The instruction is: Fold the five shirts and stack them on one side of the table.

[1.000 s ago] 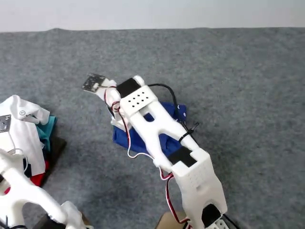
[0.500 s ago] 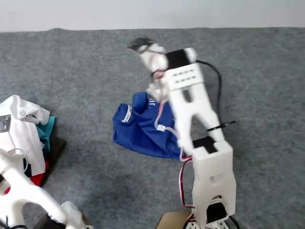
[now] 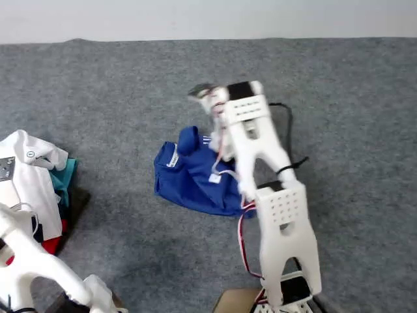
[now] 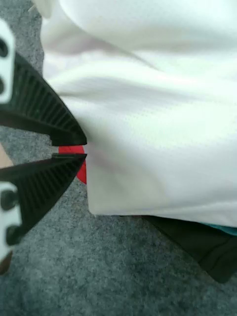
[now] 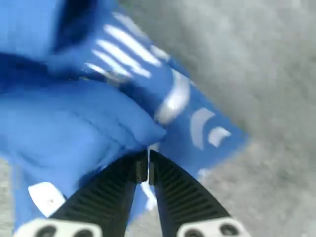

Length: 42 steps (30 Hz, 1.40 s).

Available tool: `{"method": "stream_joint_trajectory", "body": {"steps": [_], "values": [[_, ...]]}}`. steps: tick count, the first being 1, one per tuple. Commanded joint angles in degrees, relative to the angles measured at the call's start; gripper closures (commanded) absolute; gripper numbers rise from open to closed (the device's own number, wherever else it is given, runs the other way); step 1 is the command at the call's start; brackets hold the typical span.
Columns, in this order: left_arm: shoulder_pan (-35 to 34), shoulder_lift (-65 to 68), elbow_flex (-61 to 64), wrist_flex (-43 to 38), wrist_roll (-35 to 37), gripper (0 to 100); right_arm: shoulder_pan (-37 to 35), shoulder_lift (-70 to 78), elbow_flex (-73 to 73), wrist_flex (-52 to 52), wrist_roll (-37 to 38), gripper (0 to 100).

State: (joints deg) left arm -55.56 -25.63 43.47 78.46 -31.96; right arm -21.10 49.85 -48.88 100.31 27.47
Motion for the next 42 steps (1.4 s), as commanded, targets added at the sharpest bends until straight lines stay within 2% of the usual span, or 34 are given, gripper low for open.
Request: {"method": "stream_joint_trajectory", "body": {"steps": [1,8,14,21,25,28,35,42], "values": [[0.4,-0.5,-0.1,-0.9,-0.2,96,-6.7,-3.4,-3.3,2.5,-2.0,98.9],[0.4,-0.4,-0.1,-1.0,-0.2,96,-17.2,-9.4,-3.1,2.6,-3.8,98.9],[0.4,-0.4,-0.1,-1.0,-0.2,96,-20.7,-15.1,-3.1,2.6,-3.7,98.9],[0.4,-0.5,-0.1,-1.0,-0.2,96,-14.2,-18.7,-3.0,2.6,-3.5,98.9],[0.4,-0.5,-0.1,-1.0,-0.2,96,-9.3,-13.7,-3.0,2.5,-3.5,98.9],[0.4,-0.5,-0.1,-1.0,-0.2,96,-9.0,-8.8,-2.9,2.6,-3.5,98.9],[0.4,-0.5,-0.1,-0.9,-0.2,96,-19.0,-7.3,4.4,2.7,-3.8,98.9],[0.4,-0.5,-0.4,-0.9,-0.2,96,-25.7,-18.9,15.6,2.7,-4.0,98.9]]}}
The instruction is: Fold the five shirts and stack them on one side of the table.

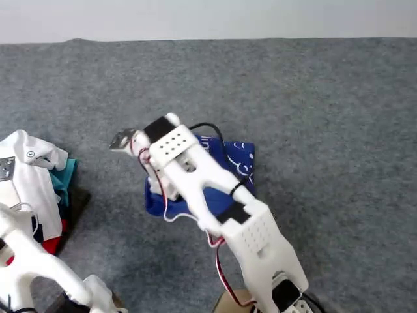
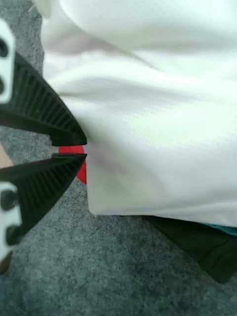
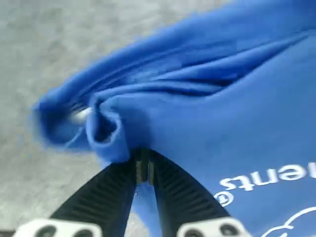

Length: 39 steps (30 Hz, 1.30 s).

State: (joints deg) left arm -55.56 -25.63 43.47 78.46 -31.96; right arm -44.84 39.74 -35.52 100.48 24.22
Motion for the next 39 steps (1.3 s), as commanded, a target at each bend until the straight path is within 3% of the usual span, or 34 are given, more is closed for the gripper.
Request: {"method": "stream_joint_trajectory", "body": {"steps": [1,8,14,20,24,28,39], "values": [[0.4,-0.5,-0.5,-0.9,-0.2,96,-2.3,-10.9,4.0,2.5,-0.6,98.9],[0.4,-0.5,-0.5,-0.9,-0.2,96,3.7,-21.7,6.4,1.0,-0.2,98.9],[0.4,-0.5,-0.4,-0.9,-0.2,96,7.9,-13.3,6.6,-2.2,0.7,98.9],[0.4,-0.5,-0.1,-0.9,-0.2,96,0.0,-2.8,6.3,-4.0,0.4,98.9],[0.4,-0.5,-0.1,-0.9,-0.2,96,-8.0,-2.2,6.5,-2.7,-1.8,98.9],[0.4,-0.5,-0.1,-0.9,-0.2,96,-10.3,-3.5,5.7,-1.0,-1.9,98.9],[0.4,-0.5,-0.1,-0.9,-0.2,96,0.7,-9.0,-4.3,-0.2,0.8,98.9]]}}
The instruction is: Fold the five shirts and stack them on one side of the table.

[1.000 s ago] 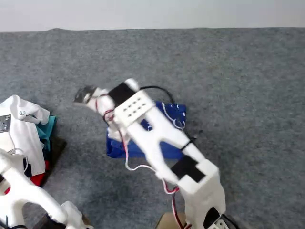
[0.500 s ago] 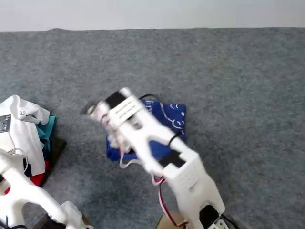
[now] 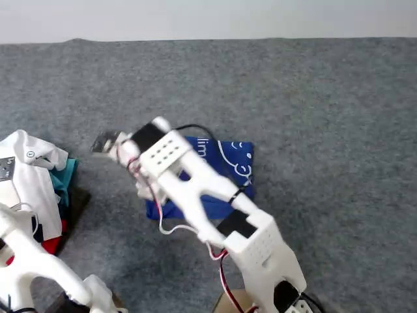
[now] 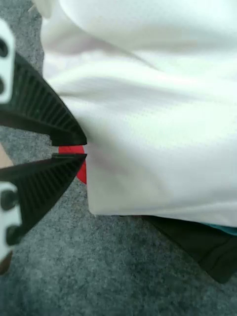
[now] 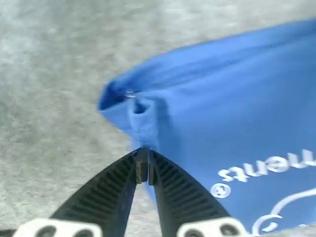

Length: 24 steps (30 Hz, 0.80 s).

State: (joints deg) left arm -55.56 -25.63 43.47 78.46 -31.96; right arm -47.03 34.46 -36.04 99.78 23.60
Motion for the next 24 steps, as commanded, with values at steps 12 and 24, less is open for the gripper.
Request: {"method": "stream_joint_trajectory", "body": {"steps": [12,24], "values": [[0.5,-0.5,-0.2,-0.9,-0.2,96,-3.4,4.7,-4.1,2.4,0.2,98.9],[0.5,-0.5,-0.5,-0.9,-0.2,96,1.3,-9.7,-4.1,2.5,3.4,98.9]]}}
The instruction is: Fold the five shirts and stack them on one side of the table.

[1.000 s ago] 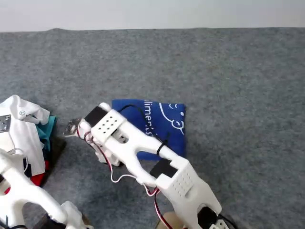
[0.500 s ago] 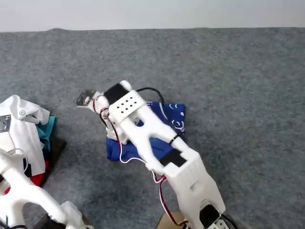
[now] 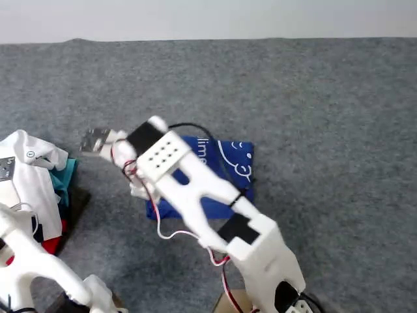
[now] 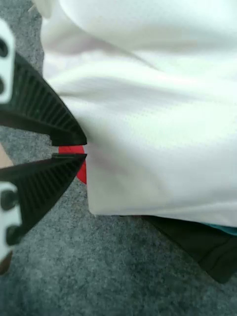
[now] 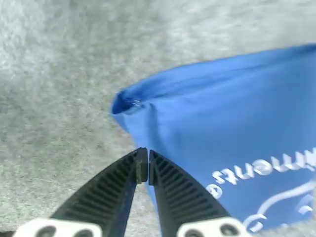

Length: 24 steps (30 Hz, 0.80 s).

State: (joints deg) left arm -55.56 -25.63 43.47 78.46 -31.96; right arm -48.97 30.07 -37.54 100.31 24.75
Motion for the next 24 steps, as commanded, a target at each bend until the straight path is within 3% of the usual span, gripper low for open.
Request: {"method": "stream_joint_trajectory", "body": {"steps": [1,7,14,19,24], "values": [[0.5,-0.5,-0.5,-0.9,-0.2,96,4.1,-5.1,-2.6,2.0,2.9,98.9],[2.6,-0.5,-0.1,-0.9,0.1,96,5.2,3.6,-2.4,0.8,2.9,98.9],[5.1,-0.5,-0.4,-0.9,4.2,96,-2.9,14.4,-2.5,1.8,-0.7,98.9],[5.0,-0.5,-0.4,-0.9,4.2,96,-4.8,12.7,-2.6,1.9,-0.8,98.9],[4.9,-0.5,-0.6,-0.9,4.2,96,0.2,4.3,-2.5,2.5,-0.8,98.9]]}}
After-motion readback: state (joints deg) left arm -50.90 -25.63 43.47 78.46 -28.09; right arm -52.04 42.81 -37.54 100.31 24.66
